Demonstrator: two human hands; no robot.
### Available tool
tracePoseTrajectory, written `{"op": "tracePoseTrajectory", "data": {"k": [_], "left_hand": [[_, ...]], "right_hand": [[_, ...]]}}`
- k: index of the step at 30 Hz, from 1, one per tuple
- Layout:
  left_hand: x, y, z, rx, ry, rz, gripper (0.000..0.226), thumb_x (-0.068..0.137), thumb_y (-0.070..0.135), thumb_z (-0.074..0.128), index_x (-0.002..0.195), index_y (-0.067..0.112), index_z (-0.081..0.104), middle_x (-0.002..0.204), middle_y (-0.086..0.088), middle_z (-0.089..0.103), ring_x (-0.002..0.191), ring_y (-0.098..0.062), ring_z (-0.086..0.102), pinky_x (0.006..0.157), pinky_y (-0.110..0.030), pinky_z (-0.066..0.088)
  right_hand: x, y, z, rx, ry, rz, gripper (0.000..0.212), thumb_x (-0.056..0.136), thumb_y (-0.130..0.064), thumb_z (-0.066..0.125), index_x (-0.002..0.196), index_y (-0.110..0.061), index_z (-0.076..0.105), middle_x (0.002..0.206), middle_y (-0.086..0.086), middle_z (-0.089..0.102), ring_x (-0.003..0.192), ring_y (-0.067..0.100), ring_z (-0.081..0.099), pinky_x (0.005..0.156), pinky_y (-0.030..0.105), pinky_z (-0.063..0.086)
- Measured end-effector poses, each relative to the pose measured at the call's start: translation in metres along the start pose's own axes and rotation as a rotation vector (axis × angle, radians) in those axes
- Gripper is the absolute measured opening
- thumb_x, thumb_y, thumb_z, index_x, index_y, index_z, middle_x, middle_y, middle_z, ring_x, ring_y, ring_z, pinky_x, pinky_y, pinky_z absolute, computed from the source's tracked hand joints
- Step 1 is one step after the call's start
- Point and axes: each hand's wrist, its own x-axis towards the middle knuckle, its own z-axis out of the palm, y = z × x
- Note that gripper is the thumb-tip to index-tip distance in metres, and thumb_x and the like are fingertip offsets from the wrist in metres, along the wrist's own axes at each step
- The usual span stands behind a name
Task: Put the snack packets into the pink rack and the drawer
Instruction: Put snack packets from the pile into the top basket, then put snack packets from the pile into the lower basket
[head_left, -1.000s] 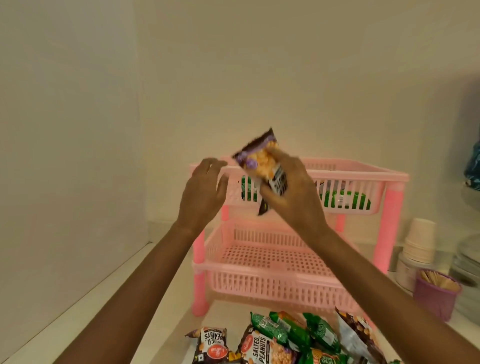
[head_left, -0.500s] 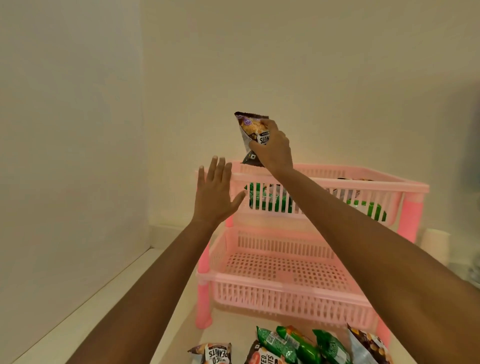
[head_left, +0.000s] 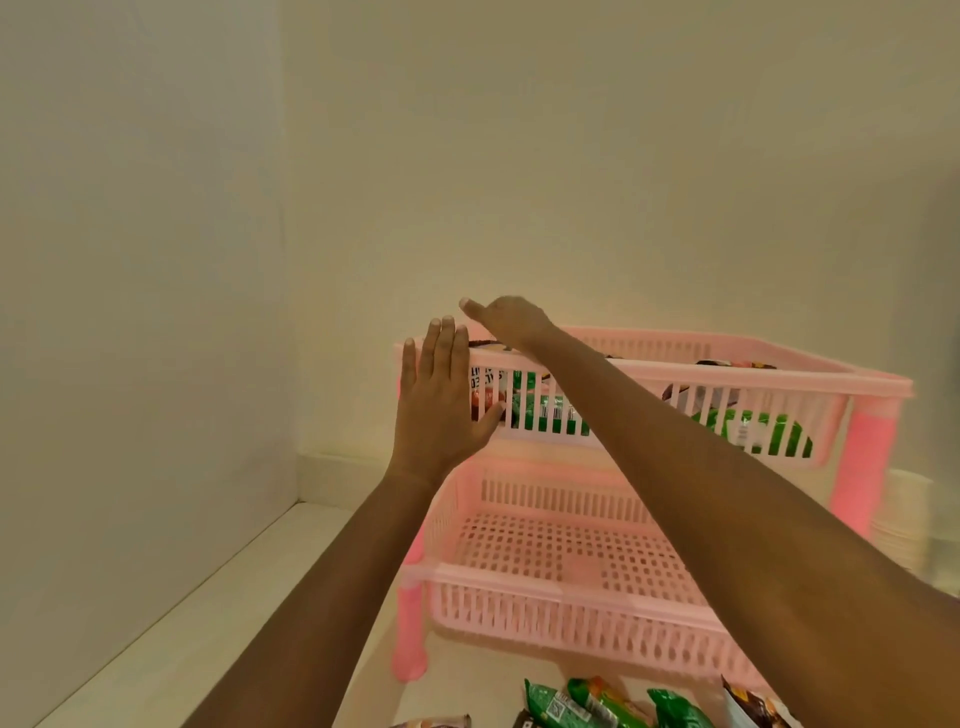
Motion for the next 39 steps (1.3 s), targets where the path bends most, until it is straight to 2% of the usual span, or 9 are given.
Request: {"op": "tracePoseTrajectory", "data": {"k": [2,5,14,17,20,25,28,32,39], "left_hand": [[-0.001,0.002,-0.001,-0.007,-0.002,-0.008,0.083,0.086,0.045,0.052,0.144,0.000,0.015,0.155,-0.019,0.016,0.145,-0.032,0.007,0.116,-0.042,-0.008],[-0.005,0.005,-0.003,-0.011,-0.030,-0.034,0.080,0.088,0.044,0.048,0.145,0.002,0.011,0.156,-0.017,0.012,0.146,-0.029,0.002,0.118,-0.042,-0.007],[-0.034,0.013,-0.025,-0.058,-0.112,-0.075,0.075,0.092,0.034,0.047,0.147,0.009,0.002,0.158,-0.014,0.000,0.146,-0.028,-0.002,0.117,-0.048,0.001],[-0.068,0.017,-0.021,-0.134,-0.165,-0.085,0.076,0.091,0.034,0.048,0.147,0.012,0.003,0.158,-0.014,-0.001,0.146,-0.028,-0.002,0.117,-0.049,0.001],[-0.110,0.016,-0.010,-0.200,-0.345,-0.104,0.076,0.091,0.036,0.049,0.147,0.014,0.003,0.158,-0.014,-0.004,0.146,-0.028,-0.004,0.117,-0.051,0.002],[-0.172,-0.008,0.006,-0.327,-0.968,-0.104,0.079,0.090,0.040,0.053,0.147,0.016,0.004,0.157,-0.015,0.001,0.144,-0.030,0.008,0.118,-0.048,0.015],[-0.204,-0.022,0.012,-0.361,-1.196,-0.124,0.078,0.091,0.040,0.053,0.148,0.016,0.006,0.156,-0.016,0.004,0.143,-0.031,0.015,0.117,-0.044,0.022],[-0.240,-0.030,0.013,-0.472,-1.251,-0.227,0.072,0.091,0.041,0.051,0.147,0.016,0.011,0.154,-0.015,0.013,0.140,-0.027,0.025,0.115,-0.037,0.026],[-0.254,-0.037,0.003,-0.604,-1.165,-0.271,0.054,0.092,0.032,0.053,0.137,0.013,0.031,0.137,-0.014,0.042,0.128,-0.028,0.040,0.103,-0.030,0.034]], "right_hand": [[-0.007,0.001,0.000,0.120,0.170,-0.088,0.050,0.096,-0.040,0.042,0.112,0.005,0.059,0.119,0.021,0.063,0.108,0.030,0.059,0.089,0.030,0.041],[-0.017,0.001,0.001,0.153,0.318,-0.165,0.032,0.096,-0.029,0.046,0.106,-0.003,0.063,0.117,0.017,0.062,0.109,0.026,0.056,0.091,0.029,0.039],[-0.093,0.012,0.012,0.394,0.497,-0.358,0.020,0.093,-0.005,0.047,0.106,-0.004,0.061,0.113,0.014,0.059,0.102,0.012,0.051,0.093,0.029,0.046],[-0.131,0.033,0.031,0.414,0.539,-0.403,0.018,0.091,-0.002,0.047,0.103,-0.005,0.060,0.107,0.012,0.058,0.102,0.018,0.056,0.094,0.039,0.049],[-0.172,0.058,0.061,0.384,0.464,-0.335,0.020,0.089,-0.006,0.046,0.104,-0.009,0.059,0.105,0.000,0.052,0.100,0.011,0.053,0.093,0.035,0.049],[-0.241,0.090,0.124,0.401,0.226,-0.155,0.023,0.088,-0.011,0.044,0.106,-0.013,0.059,0.108,0.000,0.051,0.102,0.011,0.052,0.092,0.031,0.047],[-0.274,0.101,0.157,0.343,0.082,-0.087,0.023,0.091,-0.004,0.047,0.108,-0.014,0.059,0.110,-0.001,0.050,0.104,0.005,0.048,0.093,0.022,0.041],[-0.310,0.103,0.189,0.250,-0.016,-0.078,0.024,0.093,-0.009,0.047,0.113,-0.016,0.058,0.112,-0.003,0.048,0.109,0.001,0.044,0.092,0.015,0.037],[-0.339,0.090,0.212,0.024,-0.105,-0.141,0.053,0.080,-0.045,0.050,0.127,-0.021,0.053,0.134,0.005,0.051,0.128,0.020,0.041,0.108,0.038,0.033]]}}
